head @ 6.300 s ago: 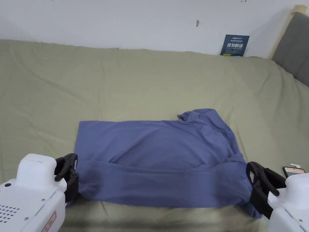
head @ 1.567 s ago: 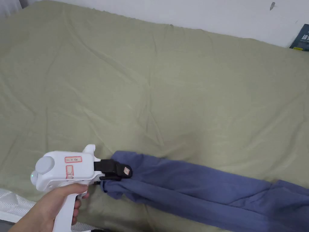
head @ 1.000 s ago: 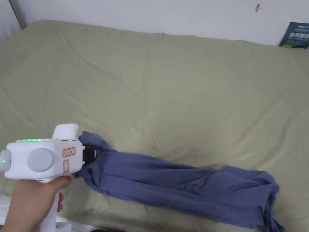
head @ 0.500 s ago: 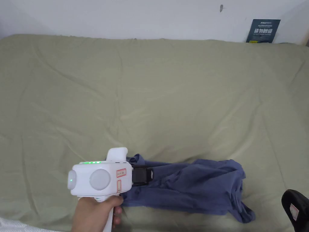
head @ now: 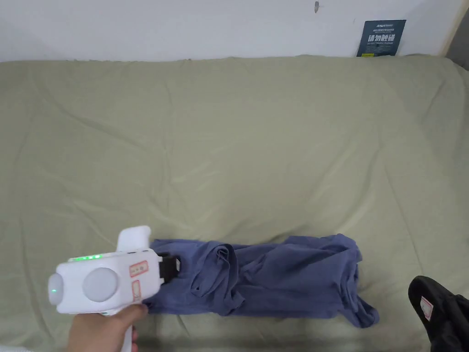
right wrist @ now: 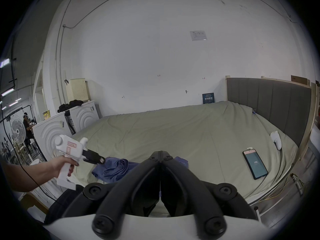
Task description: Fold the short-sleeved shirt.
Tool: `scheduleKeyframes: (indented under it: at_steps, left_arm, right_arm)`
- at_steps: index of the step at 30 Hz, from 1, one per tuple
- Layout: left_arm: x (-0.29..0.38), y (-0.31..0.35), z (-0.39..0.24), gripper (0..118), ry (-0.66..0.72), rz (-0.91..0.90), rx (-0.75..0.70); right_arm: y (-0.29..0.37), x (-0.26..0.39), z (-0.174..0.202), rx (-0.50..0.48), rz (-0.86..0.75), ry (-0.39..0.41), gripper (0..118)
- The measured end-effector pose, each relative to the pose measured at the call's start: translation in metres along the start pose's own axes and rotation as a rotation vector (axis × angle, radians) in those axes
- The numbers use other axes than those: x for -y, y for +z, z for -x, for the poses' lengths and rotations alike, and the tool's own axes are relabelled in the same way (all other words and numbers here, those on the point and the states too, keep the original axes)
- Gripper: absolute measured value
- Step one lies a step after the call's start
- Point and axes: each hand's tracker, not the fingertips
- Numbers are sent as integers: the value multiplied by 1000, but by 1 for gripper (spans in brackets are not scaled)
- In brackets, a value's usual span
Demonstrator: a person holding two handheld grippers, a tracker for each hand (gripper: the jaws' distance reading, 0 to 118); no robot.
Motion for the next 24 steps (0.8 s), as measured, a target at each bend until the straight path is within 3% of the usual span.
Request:
scheduleKeyframes:
  at_steps: [6,12,14,19,22,24]
  left_arm:
    - [21,-50,-65,4,-62,61,92]
    - [23,-58,-76,4,-98,62,71]
    - [23,-32,-72,4,-116,39,54]
    - [40,87,-62,4,-363,-306,-41]
    - [62,131,-43,3,-480,-510,-202]
    - [67,143,-29,3,-405,-477,-239]
  right_arm:
    - [2,2,-9,17,7,-7,1]
    - [-3,1,-20,20,18,-29,1]
    - [-6,0,-20,14,29,-29,1]
    - [-12,-2,-8,-15,23,18,1]
    - [-17,4,6,-11,31,83,1]
    - [-17,6,12,-32,28,71,1]
